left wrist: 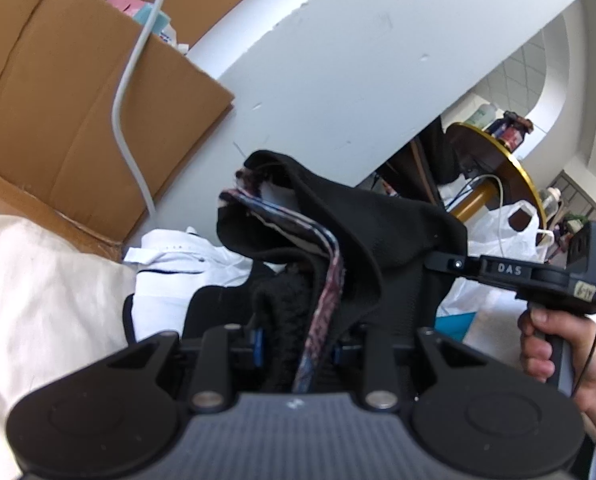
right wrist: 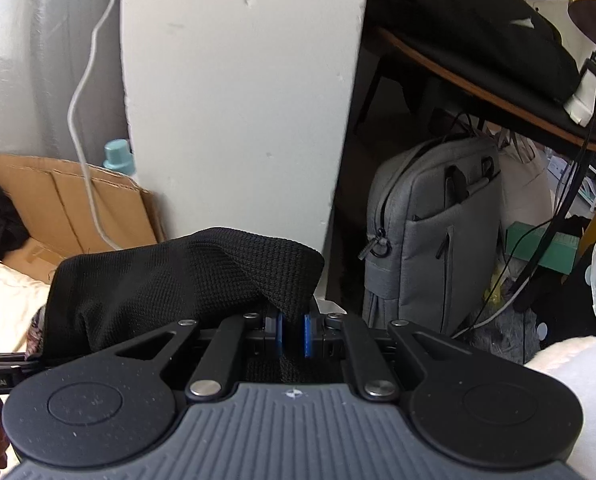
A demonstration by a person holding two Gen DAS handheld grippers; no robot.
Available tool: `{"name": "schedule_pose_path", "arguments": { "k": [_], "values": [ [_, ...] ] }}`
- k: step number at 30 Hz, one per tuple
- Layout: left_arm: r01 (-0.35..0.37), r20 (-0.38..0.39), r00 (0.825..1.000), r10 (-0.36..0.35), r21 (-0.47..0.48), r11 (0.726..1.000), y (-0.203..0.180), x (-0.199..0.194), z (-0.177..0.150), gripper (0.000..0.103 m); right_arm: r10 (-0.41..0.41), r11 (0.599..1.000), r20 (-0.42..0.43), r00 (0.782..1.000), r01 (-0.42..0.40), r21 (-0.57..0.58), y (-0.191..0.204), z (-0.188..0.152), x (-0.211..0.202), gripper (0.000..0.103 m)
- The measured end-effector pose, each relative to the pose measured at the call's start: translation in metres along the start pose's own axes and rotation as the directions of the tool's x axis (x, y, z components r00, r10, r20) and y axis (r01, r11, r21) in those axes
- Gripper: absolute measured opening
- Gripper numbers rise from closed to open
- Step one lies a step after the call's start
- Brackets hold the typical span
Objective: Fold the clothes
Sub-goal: 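Open both grippers to release the black mesh garment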
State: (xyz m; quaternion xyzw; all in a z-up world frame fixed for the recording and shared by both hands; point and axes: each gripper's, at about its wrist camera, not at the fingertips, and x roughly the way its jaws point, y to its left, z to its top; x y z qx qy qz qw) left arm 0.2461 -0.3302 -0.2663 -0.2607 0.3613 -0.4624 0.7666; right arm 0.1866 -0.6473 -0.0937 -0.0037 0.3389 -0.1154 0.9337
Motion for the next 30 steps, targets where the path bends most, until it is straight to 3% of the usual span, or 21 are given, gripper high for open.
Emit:
{"name": "schedule_pose_path", "arguments": {
  "k": [3, 8, 15, 18, 20, 23, 25, 27, 30],
  "values": [
    [-0.01, -0.01, 1.0, 0.009, -0.06, 0.998, 0.011, 0.003, 0.005, 0.035, -0.013, 1.0, -0.022, 1.0, 0.013, -0.005, 0.0, -0.003, 0.014, 0.01],
    [-0.049, -0.031, 0.998, 0.047, -0.063, 0.997, 0.018, 0.009, 0.013, 0.038, -0.032, 0.999, -0.041, 0.999, 0.032, -0.012, 0.005, -0.005, 0.031, 0.01],
    [-0.098, 0.017, 0.995, 0.101, -0.143, 0.985, 0.037, 0.006, 0.025, 0.046, -0.056, 0.998, -0.059, 0.997, 0.055, -0.014, 0.003, -0.015, 0.055, 0.01],
    [-0.125, -0.029, 0.992, 0.122, -0.144, 0.982, 0.047, 0.013, 0.031, 0.049, -0.079, 0.997, -0.07, 0.994, 0.078, -0.019, 0.002, -0.018, 0.065, 0.012],
    [-0.145, -0.03, 0.989, 0.142, -0.129, 0.981, 0.048, 0.013, 0.033, 0.05, -0.098, 0.995, -0.074, 0.992, 0.096, -0.03, 0.004, -0.019, 0.07, 0.016],
    [-0.166, -0.025, 0.986, 0.164, -0.097, 0.981, 0.044, 0.008, 0.036, 0.049, -0.139, 0.989, -0.071, 0.988, 0.135, -0.057, 0.01, -0.02, 0.071, 0.037],
    [-0.197, -0.015, 0.98, 0.196, -0.076, 0.977, 0.041, 0.001, 0.039, 0.048, -0.149, 0.988, -0.065, 0.987, 0.146, -0.054, 0.01, -0.018, 0.068, 0.056],
    [-0.205, -0.001, 0.979, 0.206, -0.078, 0.976, 0.04, -0.005, 0.042, 0.048, -0.156, 0.987, -0.061, 0.986, 0.153, -0.049, 0.009, -0.017, 0.065, 0.064],
    [-0.218, 0.028, 0.975, 0.221, -0.086, 0.972, 0.037, -0.014, 0.047, 0.048, -0.141, 0.99, -0.054, 0.989, 0.139, -0.035, 0.009, -0.016, 0.055, 0.064]
  ]
}}
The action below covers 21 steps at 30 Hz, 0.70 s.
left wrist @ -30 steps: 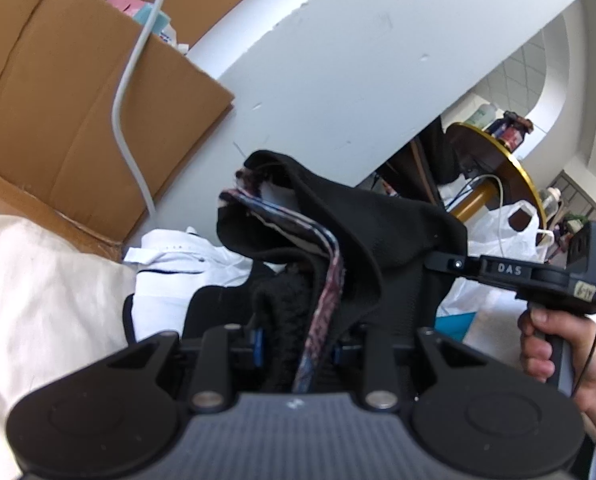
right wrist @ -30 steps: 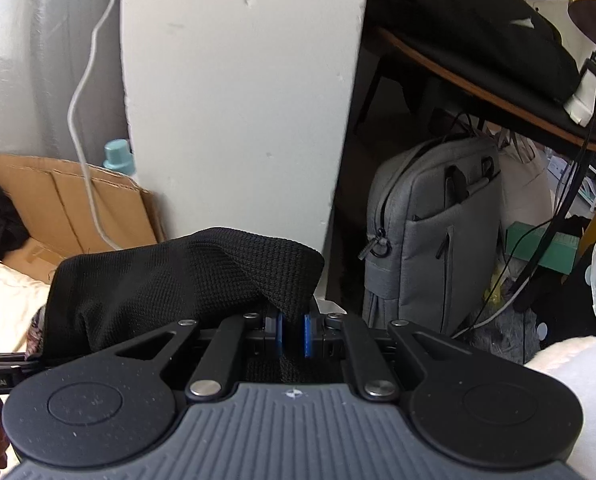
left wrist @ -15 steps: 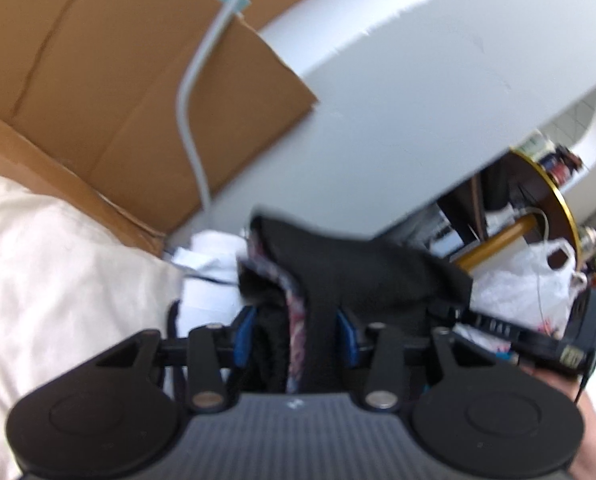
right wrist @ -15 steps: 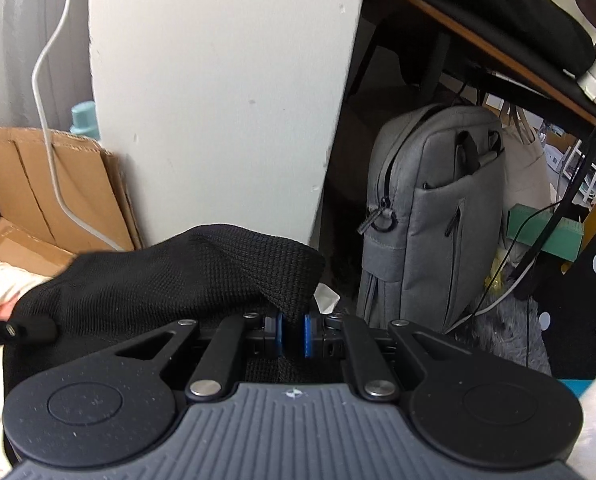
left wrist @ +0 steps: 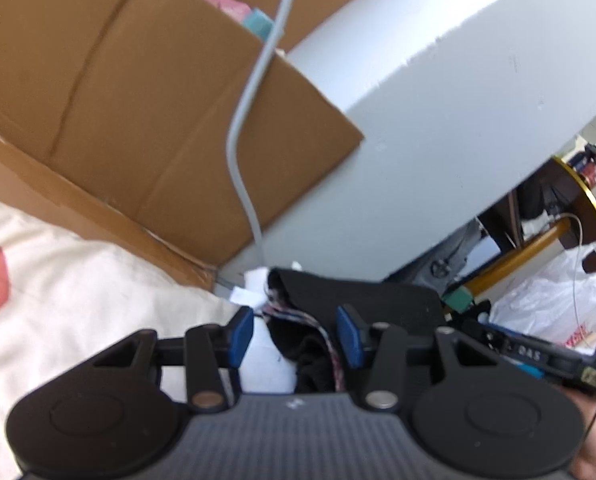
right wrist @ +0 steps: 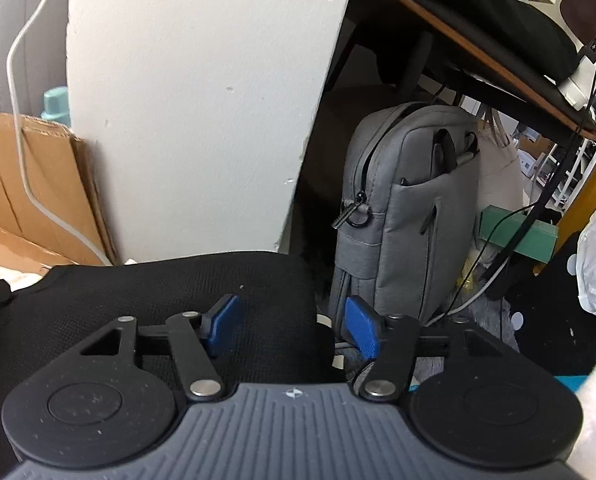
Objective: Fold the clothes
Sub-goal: 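Open both grippers to release the black mesh garment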
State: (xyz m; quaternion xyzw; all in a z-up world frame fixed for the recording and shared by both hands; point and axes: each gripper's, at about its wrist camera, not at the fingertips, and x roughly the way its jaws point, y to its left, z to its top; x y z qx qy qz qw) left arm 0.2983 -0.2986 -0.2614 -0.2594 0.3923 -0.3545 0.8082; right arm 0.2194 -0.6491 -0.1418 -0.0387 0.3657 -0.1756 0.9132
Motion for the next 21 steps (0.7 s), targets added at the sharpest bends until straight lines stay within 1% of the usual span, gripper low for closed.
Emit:
{"name": "schedule_pose_path", "arguments": {
  "k": [5, 7, 8, 9, 10, 12, 13, 15, 17, 18, 19, 20, 21],
  "values": [
    [0.014, 0.036, 0.999, -0.014, 0.023, 1.0, -0.013, -0.013, 0.007, 0.047, 0.031, 0.999, 0.005, 1.0, -0.031, 0.016, 0.002, 0.0, -0.016, 0.064],
    [0.025, 0.04, 0.999, -0.026, 0.032, 0.999, -0.019, -0.014, 0.009, 0.043, 0.059, 0.998, 0.008, 0.998, -0.059, 0.019, 0.004, -0.001, -0.024, 0.064],
    [0.033, 0.044, 0.998, -0.035, 0.051, 0.998, -0.026, -0.014, 0.009, 0.042, 0.06, 0.998, 0.007, 0.998, -0.061, 0.018, 0.004, -0.001, -0.024, 0.064],
    [0.048, 0.038, 0.998, -0.05, 0.073, 0.996, -0.031, -0.014, 0.007, 0.039, 0.067, 0.998, 0.007, 0.998, -0.067, 0.015, 0.005, -0.003, -0.027, 0.064],
    [0.062, 0.031, 0.997, -0.066, 0.095, 0.994, -0.036, -0.014, 0.006, 0.033, 0.073, 0.997, 0.005, 0.997, -0.073, 0.013, 0.006, -0.005, -0.03, 0.064],
    [0.08, 0.014, 0.996, -0.083, 0.126, 0.989, -0.043, -0.012, 0.003, 0.027, 0.088, 0.996, -0.001, 0.996, -0.088, 0.016, 0.007, -0.008, -0.031, 0.064],
    [0.093, 0.001, 0.996, -0.094, 0.16, 0.983, -0.05, -0.011, -0.002, 0.023, 0.098, 0.995, -0.005, 0.995, -0.098, 0.019, 0.007, -0.011, -0.032, 0.064],
    [0.117, -0.026, 0.993, -0.114, 0.216, 0.969, -0.06, -0.009, -0.011, 0.021, 0.122, 0.992, -0.021, 0.992, -0.121, 0.035, 0.007, -0.017, -0.03, 0.063],
    [0.117, -0.059, 0.993, -0.105, 0.261, 0.958, -0.065, -0.003, -0.019, 0.021, 0.147, 0.988, -0.028, 0.989, -0.146, 0.048, 0.005, -0.023, -0.027, 0.062],
    [0.101, -0.084, 0.993, -0.079, 0.31, 0.945, -0.068, 0.003, -0.025, 0.021, 0.152, 0.987, -0.03, 0.988, -0.15, 0.05, 0.006, -0.025, -0.027, 0.062],
    [0.09, -0.094, 0.994, -0.061, 0.337, 0.937, -0.069, 0.005, -0.028, 0.021, 0.163, 0.986, -0.038, 0.986, -0.161, 0.053, 0.007, -0.028, -0.025, 0.061],
    [0.073, -0.109, 0.993, -0.034, 0.38, 0.922, -0.069, 0.01, -0.034, 0.021, 0.173, 0.984, -0.049, 0.984, -0.17, 0.056, 0.009, -0.032, -0.023, 0.061],
    [0.07, -0.114, 0.993, -0.027, 0.392, 0.917, -0.066, 0.011, -0.037, 0.021, 0.179, 0.983, -0.064, 0.982, -0.176, 0.053, 0.011, -0.036, -0.019, 0.061]
  ]
}}
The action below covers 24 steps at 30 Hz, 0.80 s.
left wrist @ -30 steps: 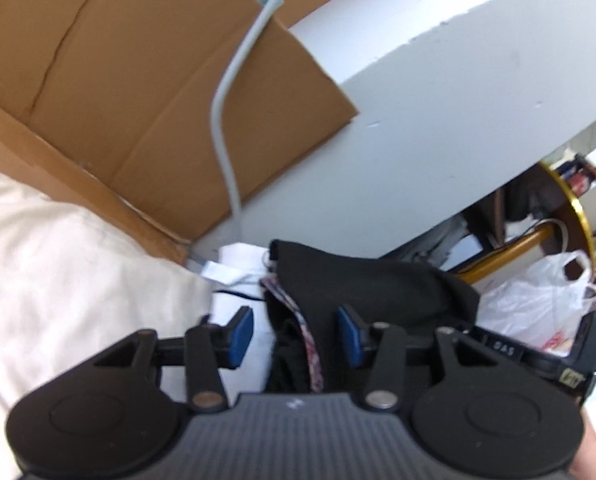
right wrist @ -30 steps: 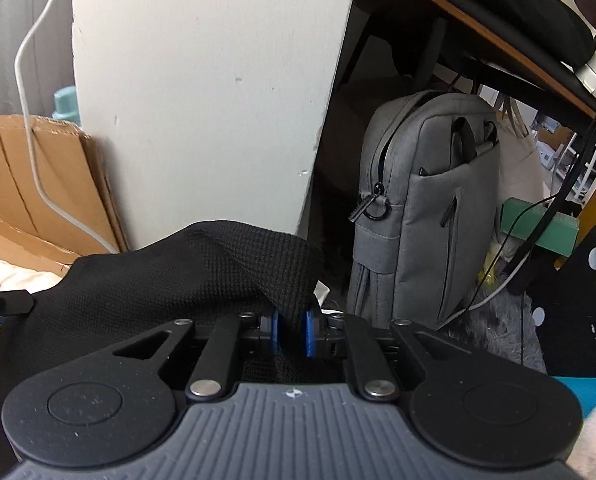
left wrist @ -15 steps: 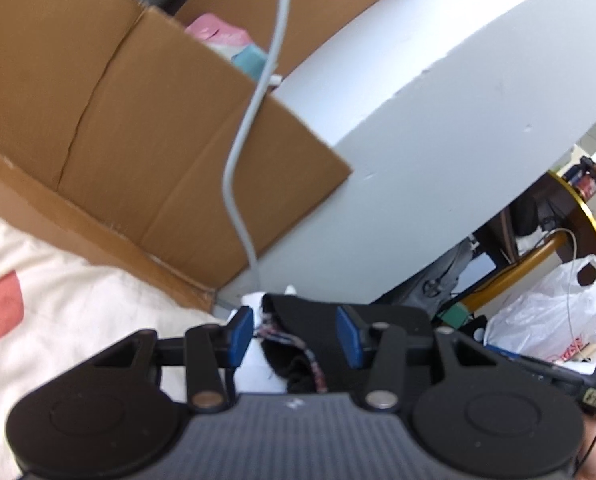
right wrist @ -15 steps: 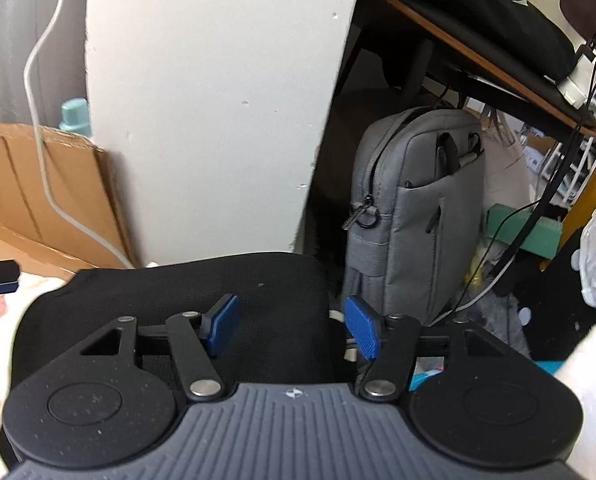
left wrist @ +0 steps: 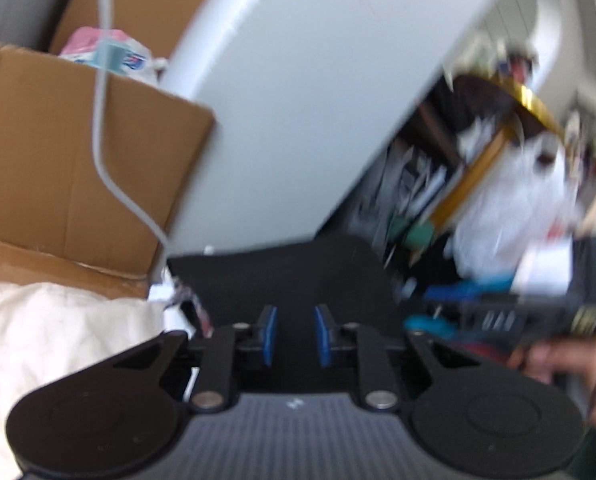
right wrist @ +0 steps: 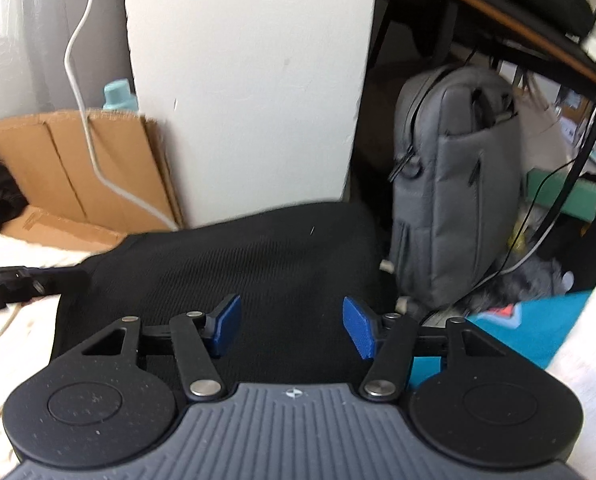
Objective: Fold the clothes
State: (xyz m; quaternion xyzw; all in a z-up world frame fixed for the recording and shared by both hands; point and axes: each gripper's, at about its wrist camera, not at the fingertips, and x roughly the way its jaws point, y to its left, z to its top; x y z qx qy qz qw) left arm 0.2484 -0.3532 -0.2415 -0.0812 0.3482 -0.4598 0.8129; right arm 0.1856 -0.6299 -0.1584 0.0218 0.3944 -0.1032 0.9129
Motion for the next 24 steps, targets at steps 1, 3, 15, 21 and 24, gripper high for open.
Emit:
{"name": "schedule_pose_path", "arguments": {
  "k": [1, 3, 15, 21, 24],
  "values": [
    [-0.004, -0.001, 1.0, 0.004, -0.002, 1.0, 0.001, 0.001, -0.002, 0.019, 0.005, 1.0, -0.01, 1.0, -0.005, -0.001, 0.001, -0.003, 0.003, 0.061],
    [-0.012, -0.006, 1.0, 0.012, -0.04, 0.999, 0.01, 0.005, -0.006, 0.015, 0.011, 1.0, -0.029, 1.0, -0.011, -0.002, 0.002, -0.008, 0.009, 0.061],
    [-0.02, -0.005, 1.0, 0.02, -0.085, 0.996, 0.028, 0.023, -0.014, 0.003, -0.022, 1.0, -0.038, 0.999, 0.022, 0.014, -0.004, -0.024, 0.029, 0.062],
    [-0.015, 0.022, 1.0, 0.017, -0.079, 0.997, 0.023, 0.016, -0.01, 0.005, -0.058, 0.997, 0.034, 0.998, 0.056, 0.054, -0.018, -0.002, 0.031, 0.06],
    [-0.014, 0.038, 0.999, 0.015, -0.038, 0.999, 0.018, 0.011, -0.004, 0.007, -0.062, 0.998, 0.064, 0.996, 0.061, 0.021, -0.017, 0.006, 0.034, 0.05]
  ]
}}
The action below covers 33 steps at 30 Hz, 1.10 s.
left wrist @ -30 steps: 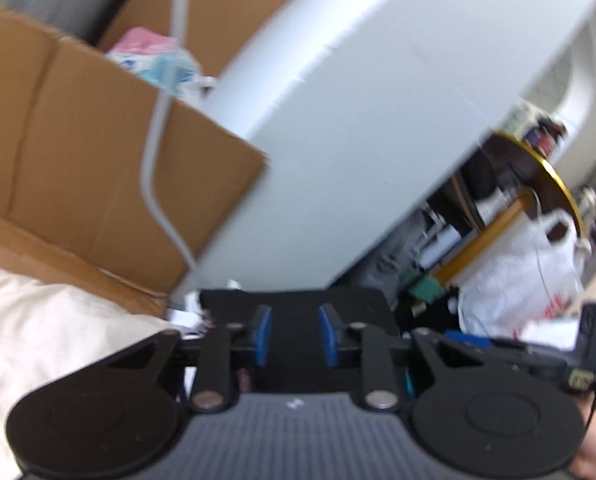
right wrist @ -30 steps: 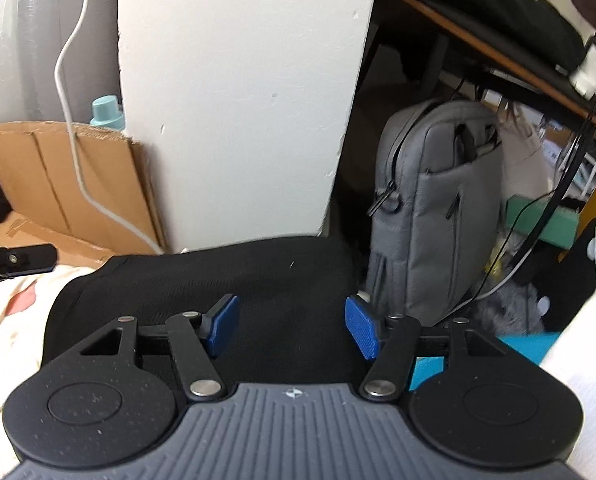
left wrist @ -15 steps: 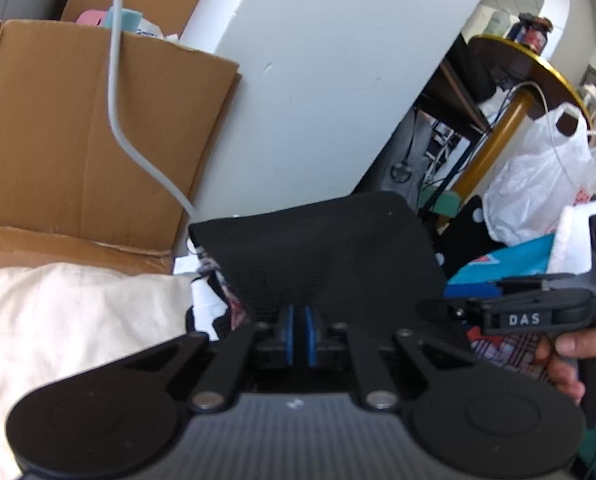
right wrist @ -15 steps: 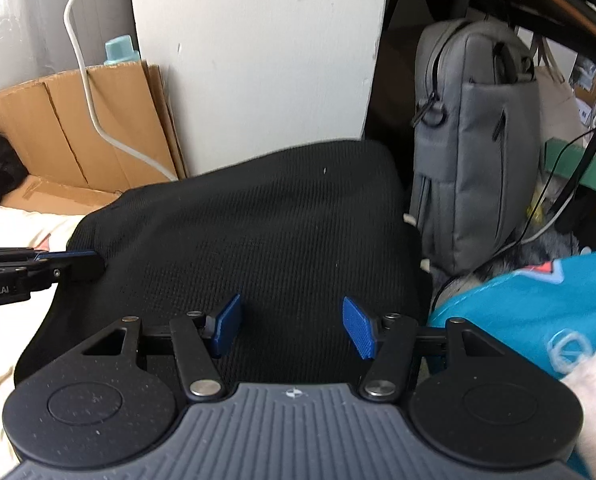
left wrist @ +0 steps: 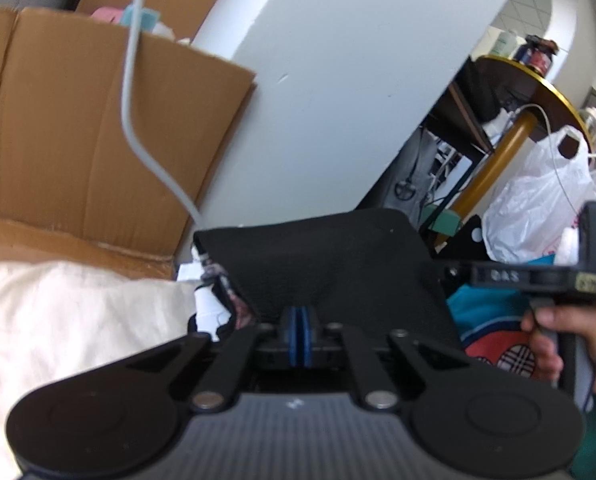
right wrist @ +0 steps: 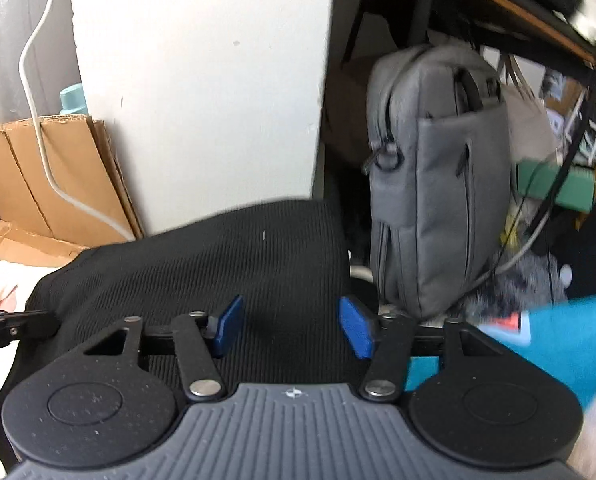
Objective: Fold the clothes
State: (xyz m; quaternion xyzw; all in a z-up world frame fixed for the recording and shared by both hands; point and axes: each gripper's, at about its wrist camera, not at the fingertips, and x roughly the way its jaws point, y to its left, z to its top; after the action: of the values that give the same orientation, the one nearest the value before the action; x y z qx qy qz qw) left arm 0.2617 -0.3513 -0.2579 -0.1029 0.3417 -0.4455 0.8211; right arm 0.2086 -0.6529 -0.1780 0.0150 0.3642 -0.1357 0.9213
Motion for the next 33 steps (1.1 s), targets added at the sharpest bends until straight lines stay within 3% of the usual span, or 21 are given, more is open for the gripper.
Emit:
{"name": "schedule_pose_path", "arguments": {
  "k": [4, 15, 20, 23, 31, 33],
  "values": [
    [0.004, 0.008, 1.0, -0.004, 0.005, 1.0, 0.002, -0.001, 0.003, 0.007, 0.007, 1.0, 0.021, 1.0, -0.007, -0.009, -0.001, 0.008, 0.008, 0.029],
    [-0.029, 0.026, 0.999, 0.032, -0.112, 0.993, 0.022, 0.019, 0.004, 0.005, 0.036, 0.996, 0.019, 0.999, -0.037, 0.081, -0.014, 0.013, 0.054, 0.029],
    [-0.02, 0.037, 0.999, 0.025, -0.125, 0.992, 0.025, 0.017, 0.0, 0.006, -0.043, 0.995, 0.02, 0.999, 0.041, 0.09, -0.02, 0.009, 0.058, 0.029],
    [-0.098, 0.089, 0.991, 0.105, -0.077, 0.992, 0.016, 0.004, 0.0, 0.008, -0.112, 0.99, 0.029, 0.993, 0.109, 0.087, -0.026, 0.009, 0.051, 0.029],
    [-0.052, 0.099, 0.993, 0.059, -0.068, 0.996, 0.002, -0.009, -0.003, 0.01, -0.05, 0.995, 0.067, 0.996, 0.044, 0.089, -0.023, 0.005, 0.018, 0.03],
    [0.003, 0.066, 0.998, 0.005, -0.113, 0.994, 0.005, -0.007, -0.009, 0.011, -0.027, 0.996, 0.064, 0.998, 0.021, 0.081, -0.018, -0.001, 0.01, 0.03]
  ]
}}
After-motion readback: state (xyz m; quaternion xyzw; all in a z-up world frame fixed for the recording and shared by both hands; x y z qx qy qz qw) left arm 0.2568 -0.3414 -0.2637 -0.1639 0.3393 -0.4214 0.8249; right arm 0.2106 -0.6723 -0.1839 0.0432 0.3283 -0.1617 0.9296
